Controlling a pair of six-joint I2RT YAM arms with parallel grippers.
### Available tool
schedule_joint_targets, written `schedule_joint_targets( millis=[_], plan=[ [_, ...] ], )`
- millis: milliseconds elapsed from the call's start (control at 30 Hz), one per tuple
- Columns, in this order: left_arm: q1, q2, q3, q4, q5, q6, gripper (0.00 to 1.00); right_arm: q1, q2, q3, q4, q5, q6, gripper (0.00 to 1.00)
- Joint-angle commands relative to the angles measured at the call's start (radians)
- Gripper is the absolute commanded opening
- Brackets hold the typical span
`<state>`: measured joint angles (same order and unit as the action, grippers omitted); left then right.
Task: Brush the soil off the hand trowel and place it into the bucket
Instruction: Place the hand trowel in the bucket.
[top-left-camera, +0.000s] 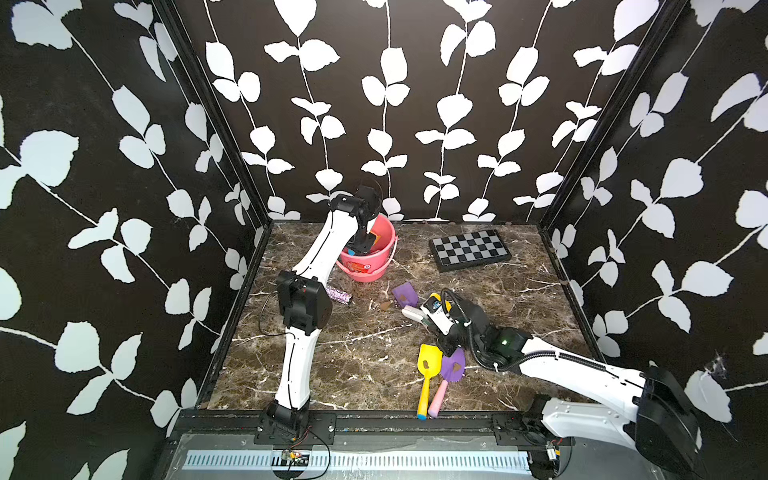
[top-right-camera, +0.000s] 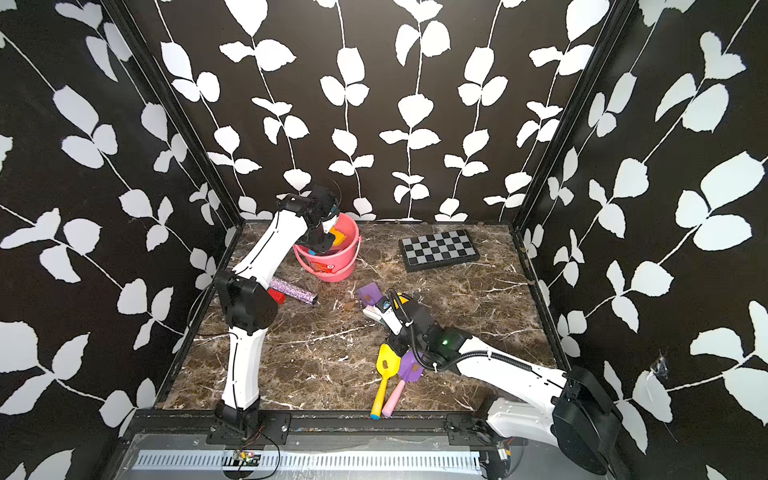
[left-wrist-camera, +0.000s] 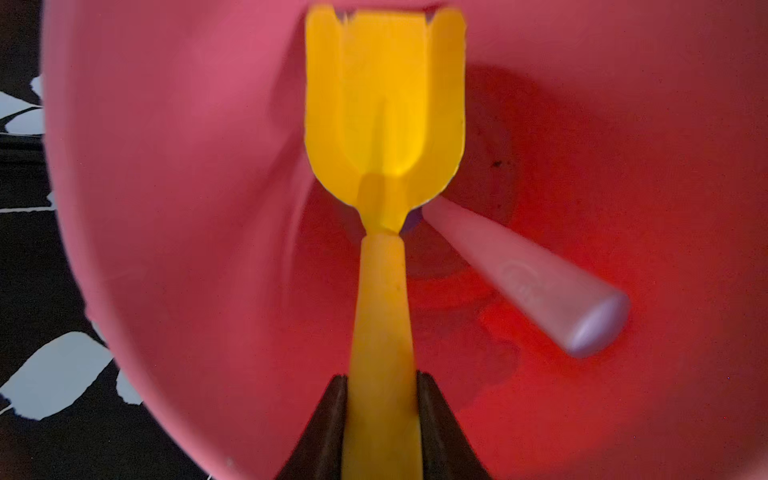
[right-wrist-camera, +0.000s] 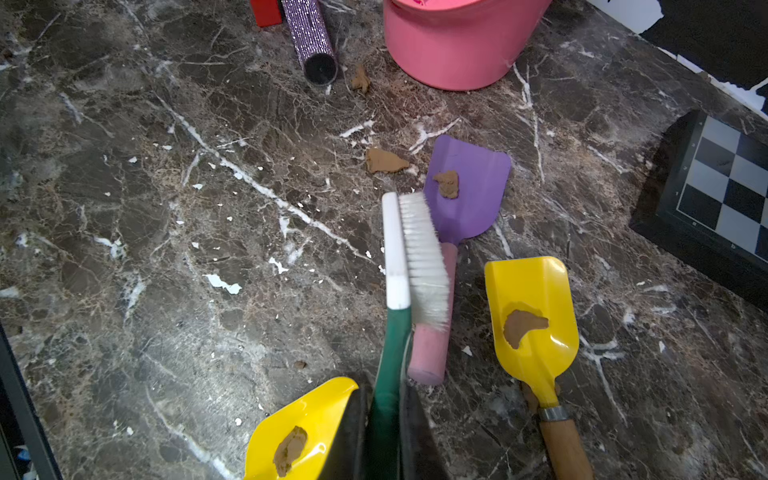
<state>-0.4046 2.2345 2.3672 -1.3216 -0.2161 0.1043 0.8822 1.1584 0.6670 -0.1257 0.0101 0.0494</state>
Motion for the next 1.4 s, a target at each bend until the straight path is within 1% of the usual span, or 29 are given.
schedule_joint_targets(
  millis=[0, 200, 333, 400, 467, 533, 600, 700, 833, 900, 967, 1033, 1100, 1200, 1267, 1367],
  plan=[
    [0.011, 0.007, 0.026, -0.001, 0.044, -0.009, 0.31, -0.004, -0.014, 0.014, 0.033, 0.007, 0.016, 0.0],
    [0.012, 0.028, 0.052, -0.005, 0.053, -0.005, 0.32, -0.004, -0.017, 0.018, 0.032, 0.012, 0.018, 0.0],
    [0.012, 0.025, 0.087, -0.015, 0.051, -0.006, 0.36, -0.004, -0.023, 0.025, 0.016, 0.036, 0.038, 0.0],
    [0.012, 0.014, 0.105, -0.016, 0.05, -0.012, 0.41, -0.006, -0.033, 0.032, 0.01, 0.041, 0.049, 0.0],
    [0.011, -0.018, 0.104, 0.001, 0.05, -0.022, 0.46, -0.019, -0.048, 0.037, 0.005, 0.042, 0.066, 0.0],
    [0.011, -0.06, 0.09, 0.025, 0.058, -0.036, 0.49, -0.035, -0.064, 0.04, -0.004, 0.038, 0.083, 0.0],
    [0.01, -0.12, 0.045, 0.063, 0.076, -0.056, 0.52, -0.064, -0.083, 0.044, -0.019, 0.032, 0.1, 0.0],
    [0.003, -0.266, -0.116, 0.174, 0.111, -0.102, 0.54, -0.125, -0.12, 0.039, -0.035, 0.008, 0.138, 0.0],
    [-0.03, -0.533, -0.463, 0.416, 0.163, -0.186, 0.58, -0.238, -0.16, 0.027, -0.036, -0.062, 0.19, 0.0],
    [-0.044, -0.659, -0.618, 0.521, 0.199, -0.247, 0.6, -0.292, -0.167, 0.029, -0.042, -0.092, 0.205, 0.0],
    [-0.062, -0.775, -0.793, 0.649, 0.283, -0.346, 0.6, -0.345, -0.166, 0.031, -0.045, -0.113, 0.215, 0.0],
    [-0.094, -0.849, -0.94, 0.741, 0.335, -0.446, 0.6, -0.39, -0.162, 0.037, -0.053, -0.122, 0.222, 0.0],
    [-0.145, -0.888, -1.054, 0.813, 0.337, -0.536, 0.59, -0.431, -0.16, 0.037, -0.052, -0.126, 0.234, 0.0],
    [-0.25, -0.879, -1.162, 0.881, 0.311, -0.647, 0.6, -0.471, -0.168, 0.024, -0.036, -0.123, 0.249, 0.0],
    [-0.333, -0.851, -1.211, 0.941, 0.278, -0.686, 0.61, -0.483, -0.175, 0.016, -0.03, -0.12, 0.248, 0.0],
    [-0.42, -0.764, -1.245, 0.991, 0.235, -0.736, 0.63, -0.489, -0.195, 0.004, -0.031, -0.106, 0.247, 0.0]
  ],
)
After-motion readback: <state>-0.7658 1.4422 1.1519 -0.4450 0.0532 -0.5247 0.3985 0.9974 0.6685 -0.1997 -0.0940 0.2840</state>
